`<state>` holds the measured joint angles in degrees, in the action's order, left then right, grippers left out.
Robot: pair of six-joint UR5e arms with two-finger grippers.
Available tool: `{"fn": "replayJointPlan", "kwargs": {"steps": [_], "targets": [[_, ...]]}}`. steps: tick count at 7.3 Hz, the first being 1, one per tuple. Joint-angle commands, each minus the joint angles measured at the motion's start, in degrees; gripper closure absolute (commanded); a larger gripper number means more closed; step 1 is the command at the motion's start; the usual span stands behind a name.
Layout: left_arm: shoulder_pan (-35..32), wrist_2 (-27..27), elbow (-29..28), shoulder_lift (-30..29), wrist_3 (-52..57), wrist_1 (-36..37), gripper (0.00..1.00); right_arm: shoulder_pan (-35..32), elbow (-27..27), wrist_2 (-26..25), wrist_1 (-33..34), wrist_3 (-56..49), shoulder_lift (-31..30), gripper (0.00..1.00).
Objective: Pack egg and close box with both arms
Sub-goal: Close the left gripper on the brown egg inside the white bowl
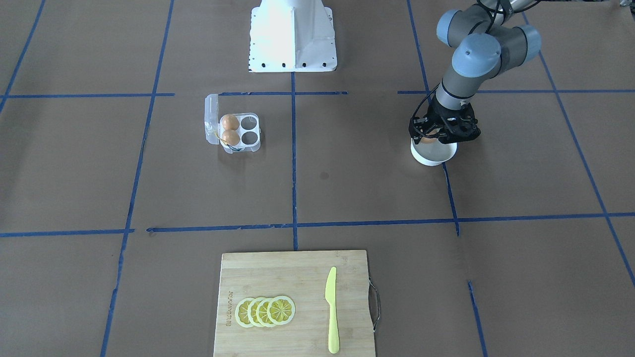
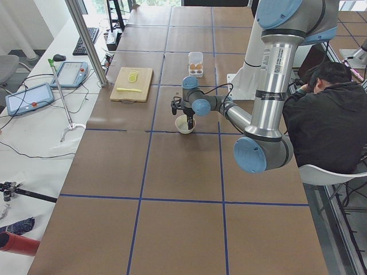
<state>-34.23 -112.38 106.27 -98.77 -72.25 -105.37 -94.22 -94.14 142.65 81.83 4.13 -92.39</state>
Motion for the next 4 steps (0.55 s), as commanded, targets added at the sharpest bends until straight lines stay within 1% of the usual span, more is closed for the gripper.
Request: {"fn": "replayJointPlan", "kwargs": {"steps": [1, 2, 3, 4], "targets": [[-0.92, -0.04, 2.44, -0.19, -0.78, 1.99, 0.93, 0.00, 0.19, -0.09, -0.01, 0.00, -0.08, 0.00], [-1.10, 0.22, 4.45, -0.46, -0.87, 6.71, 0.98, 0.00, 0.19, -0.09, 0.08, 0.00, -0.08, 0.00], [-1.80, 0.31, 6.30, -0.89, -0.87, 9.89, 1.00, 0.00, 0.10, -0.09, 0.17, 0.00, -0.08, 0.00], [-5.29, 0.32, 7.02, -1.25, -0.87, 10.44, 1.00, 0.00, 0.19, -0.09, 0.26, 0.00, -0.08, 0.00]]}}
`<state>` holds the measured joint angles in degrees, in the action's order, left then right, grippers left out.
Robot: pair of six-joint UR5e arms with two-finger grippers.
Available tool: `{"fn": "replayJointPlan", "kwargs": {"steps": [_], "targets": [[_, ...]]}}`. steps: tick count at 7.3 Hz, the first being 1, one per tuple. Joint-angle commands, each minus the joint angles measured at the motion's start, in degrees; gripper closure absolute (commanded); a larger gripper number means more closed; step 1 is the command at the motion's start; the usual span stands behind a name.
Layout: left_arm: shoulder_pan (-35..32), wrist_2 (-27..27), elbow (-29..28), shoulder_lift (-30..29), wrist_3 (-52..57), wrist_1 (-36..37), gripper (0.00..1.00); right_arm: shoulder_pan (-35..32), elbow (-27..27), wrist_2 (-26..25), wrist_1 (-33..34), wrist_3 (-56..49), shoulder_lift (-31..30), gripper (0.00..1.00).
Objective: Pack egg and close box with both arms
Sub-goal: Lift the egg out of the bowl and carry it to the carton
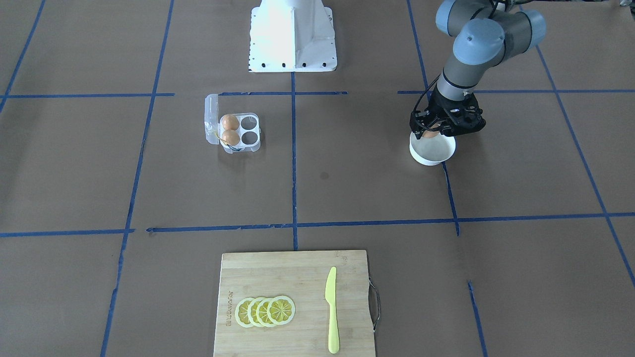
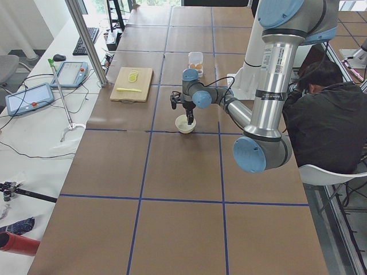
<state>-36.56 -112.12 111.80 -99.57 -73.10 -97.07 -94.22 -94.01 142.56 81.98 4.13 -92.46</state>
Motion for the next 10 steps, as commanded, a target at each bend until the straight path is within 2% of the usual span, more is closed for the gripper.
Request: {"fn": "replayJointPlan", "kwargs": {"steps": [1, 2, 3, 4, 6, 8, 9, 10], "targets": [[-5.34, -0.02, 2.88, -1.93, -0.02, 2.24, 1.00, 0.00, 0.05, 0.00, 0.11, 0.00, 0.08, 0.00], [-5.10, -0.46, 3.51, -4.04, -3.33, 1.80, 1.00, 0.00, -0.12, 0.00, 0.11, 0.00, 0.09, 0.00], [-4.58, -0.29, 1.34, -9.89, -11.72, -0.12, 1.00, 0.00, -0.12, 0.00, 0.02, 0.00, 0.09, 0.00], [-3.70, -0.55, -1.03, -13.86, -18.07, -5.70, 1.00, 0.00, 0.05, 0.00, -0.07, 0.00, 0.09, 0.00], [3.05, -0.12, -9.35, -18.09, -34.13, -26.93, 1.00, 0.00, -0.12, 0.08, -0.07, 0.00, 0.00, 0.00], [9.19, 0.76, -16.06, -26.08, -38.60, -28.79, 1.00, 0.00, 0.05, 0.00, -0.07, 0.00, 0.08, 0.00], [12.36, 6.86, -18.17, -28.03, -39.13, -30.70, 1.00, 0.00, 0.22, -0.09, -0.15, 0.00, 0.09, 0.00], [15.09, 12.57, -21.15, -28.31, -40.79, -38.29, 1.00, 0.00, -0.12, -0.01, -0.16, 0.00, 0.09, 0.00]]}}
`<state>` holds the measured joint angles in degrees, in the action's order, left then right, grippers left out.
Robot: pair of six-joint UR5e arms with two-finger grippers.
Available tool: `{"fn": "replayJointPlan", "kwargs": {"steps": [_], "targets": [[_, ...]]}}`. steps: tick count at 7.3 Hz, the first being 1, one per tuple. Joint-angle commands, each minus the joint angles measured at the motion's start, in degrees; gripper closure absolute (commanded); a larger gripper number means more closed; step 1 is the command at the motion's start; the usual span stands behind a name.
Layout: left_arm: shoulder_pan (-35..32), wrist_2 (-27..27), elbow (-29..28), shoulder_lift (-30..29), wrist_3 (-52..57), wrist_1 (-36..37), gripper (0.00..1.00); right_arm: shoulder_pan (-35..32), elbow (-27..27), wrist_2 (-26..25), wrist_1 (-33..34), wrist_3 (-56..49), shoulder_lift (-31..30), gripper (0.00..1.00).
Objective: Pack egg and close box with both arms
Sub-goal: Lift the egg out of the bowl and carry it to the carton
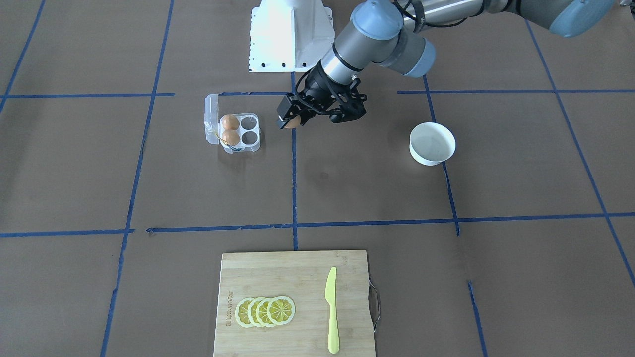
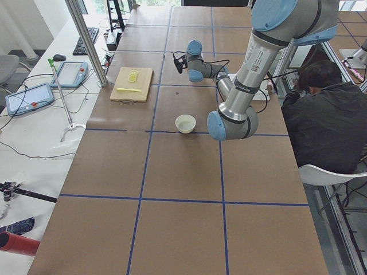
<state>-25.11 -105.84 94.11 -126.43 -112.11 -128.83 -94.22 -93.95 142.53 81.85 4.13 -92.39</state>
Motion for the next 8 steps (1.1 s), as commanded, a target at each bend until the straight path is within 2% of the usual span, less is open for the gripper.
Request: {"fn": "replayJointPlan", "kwargs": {"steps": [1, 4, 7, 8], "targets": [[4.97, 8.35, -6.63, -1.54, -3.19, -13.49, 1.00, 0.00, -0.19, 0.02, -0.03, 0.00, 0.01, 0.00], [7.01, 11.88, -13.49, -6.01, -3.29, -19.08, 1.00, 0.00, -0.10, 0.02, -0.03, 0.00, 0.01, 0.00], [7.27, 11.88, -15.27, -6.90, -3.12, -19.62, 1.00, 0.00, -0.01, 0.02, -0.03, 0.00, 0.01, 0.00], [7.27, 11.88, -15.28, -6.90, -2.86, -19.62, 0.80, 0.00, -0.01, 0.02, -0.03, 0.00, 0.01, 0.00]]}}
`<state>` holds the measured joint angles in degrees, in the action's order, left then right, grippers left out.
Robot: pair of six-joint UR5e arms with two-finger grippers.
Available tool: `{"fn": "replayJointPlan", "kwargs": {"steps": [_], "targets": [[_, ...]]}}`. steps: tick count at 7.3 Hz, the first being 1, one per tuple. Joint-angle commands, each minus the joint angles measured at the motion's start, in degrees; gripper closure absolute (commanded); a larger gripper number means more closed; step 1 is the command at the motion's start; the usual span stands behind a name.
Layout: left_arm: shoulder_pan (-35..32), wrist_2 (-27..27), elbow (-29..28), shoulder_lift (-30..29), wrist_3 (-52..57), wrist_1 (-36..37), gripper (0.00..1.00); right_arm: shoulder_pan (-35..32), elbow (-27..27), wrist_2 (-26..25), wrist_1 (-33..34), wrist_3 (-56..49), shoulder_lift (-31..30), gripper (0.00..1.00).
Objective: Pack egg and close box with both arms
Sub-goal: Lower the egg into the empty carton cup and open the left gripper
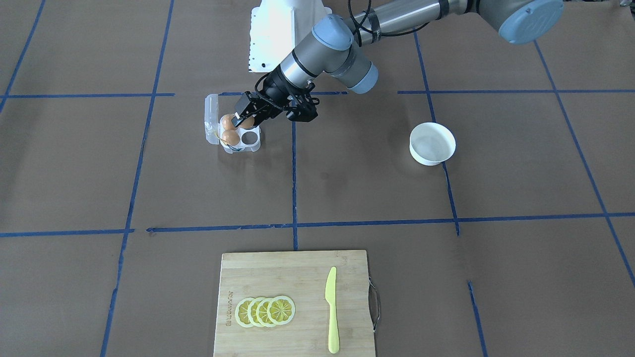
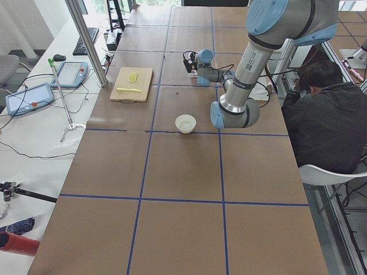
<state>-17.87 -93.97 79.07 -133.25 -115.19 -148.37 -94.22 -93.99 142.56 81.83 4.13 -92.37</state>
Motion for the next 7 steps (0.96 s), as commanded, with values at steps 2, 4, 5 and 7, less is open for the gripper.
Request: {"fn": "replayJointPlan", "kwargs": {"steps": [2, 4, 5, 7], "targets": [[0.03, -0.08, -0.14, -0.16, 0.67, -0.08, 0.00, 0.00, 0.04, 0.00, 0.00, 0.00, 0.00, 0.00], [-0.06, -0.08, 0.12, -0.08, 1.45, 0.01, 0.00, 0.00, 0.12, 0.00, 0.00, 0.00, 0.00, 0.00], [-0.49, -0.08, 0.64, 0.01, 2.59, 0.01, 0.00, 0.00, 0.21, 0.00, 0.00, 0.00, 0.00, 0.00], [-3.56, -2.87, 2.75, 0.36, 2.95, 0.62, 0.00, 0.00, -0.05, 0.09, 0.00, 0.09, 0.09, 0.00]]}}
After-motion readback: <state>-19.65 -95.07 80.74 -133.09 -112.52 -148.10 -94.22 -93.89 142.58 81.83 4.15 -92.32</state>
